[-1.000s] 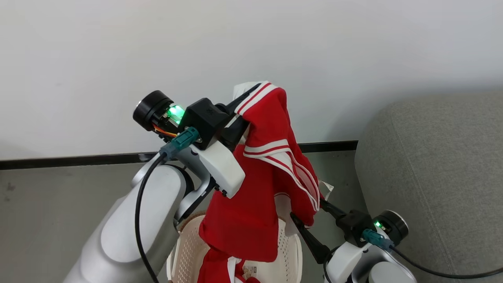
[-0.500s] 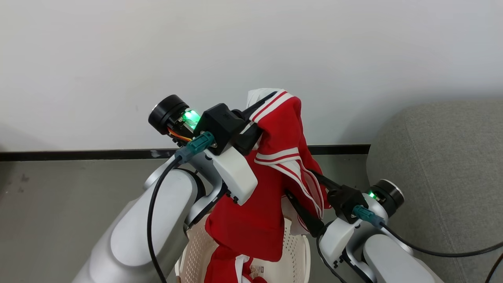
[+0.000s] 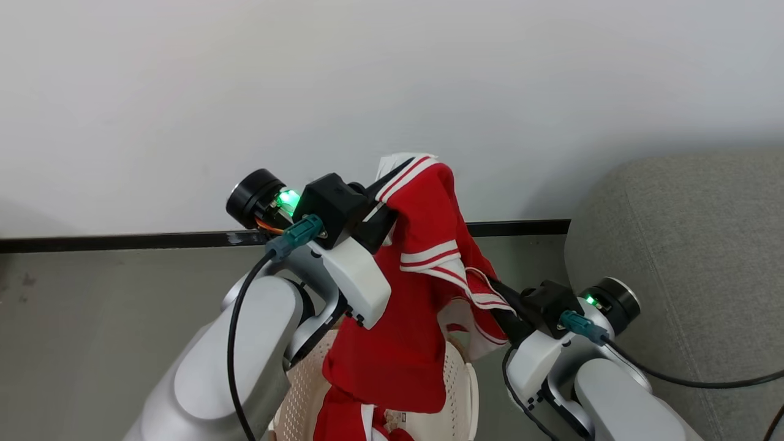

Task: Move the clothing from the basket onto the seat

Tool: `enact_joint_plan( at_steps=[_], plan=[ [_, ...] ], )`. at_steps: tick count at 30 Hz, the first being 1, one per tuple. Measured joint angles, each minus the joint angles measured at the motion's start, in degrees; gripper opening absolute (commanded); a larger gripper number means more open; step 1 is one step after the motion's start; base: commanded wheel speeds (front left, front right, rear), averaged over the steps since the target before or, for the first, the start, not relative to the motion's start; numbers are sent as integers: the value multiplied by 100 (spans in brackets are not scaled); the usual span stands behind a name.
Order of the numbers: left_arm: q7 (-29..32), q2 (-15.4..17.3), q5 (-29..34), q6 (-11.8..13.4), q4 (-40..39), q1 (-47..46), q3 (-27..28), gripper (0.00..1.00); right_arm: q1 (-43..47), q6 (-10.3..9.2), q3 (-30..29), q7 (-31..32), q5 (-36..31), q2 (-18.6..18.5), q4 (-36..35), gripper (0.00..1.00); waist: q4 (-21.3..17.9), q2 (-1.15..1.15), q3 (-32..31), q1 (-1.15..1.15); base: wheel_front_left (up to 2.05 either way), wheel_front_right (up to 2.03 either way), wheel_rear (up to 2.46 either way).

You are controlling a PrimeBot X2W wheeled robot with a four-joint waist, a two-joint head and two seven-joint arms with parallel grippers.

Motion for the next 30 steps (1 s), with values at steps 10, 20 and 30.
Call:
enact_joint_plan(
  at_steps=[10, 20, 30],
  plan=[
    [-410, -36, -77, 160, 544, 489, -5, 77, 167, 0, -471, 0, 314, -287, -188, 0, -262, 0, 0, 0, 0, 0, 0],
    [-946, -111, -133, 263, 784, 706, -70, 100, 264, 0, -906, 0, 389, -598, -706, 0, -594, 0, -10, 0, 0, 0, 0],
    [-1424, -124, -243, 305, 1011, 1015, -194, 100, 286, 0, -1659, 0, 456, -998, -1368, 0, -1067, 0, -16, 0, 0, 0, 0]
  ],
)
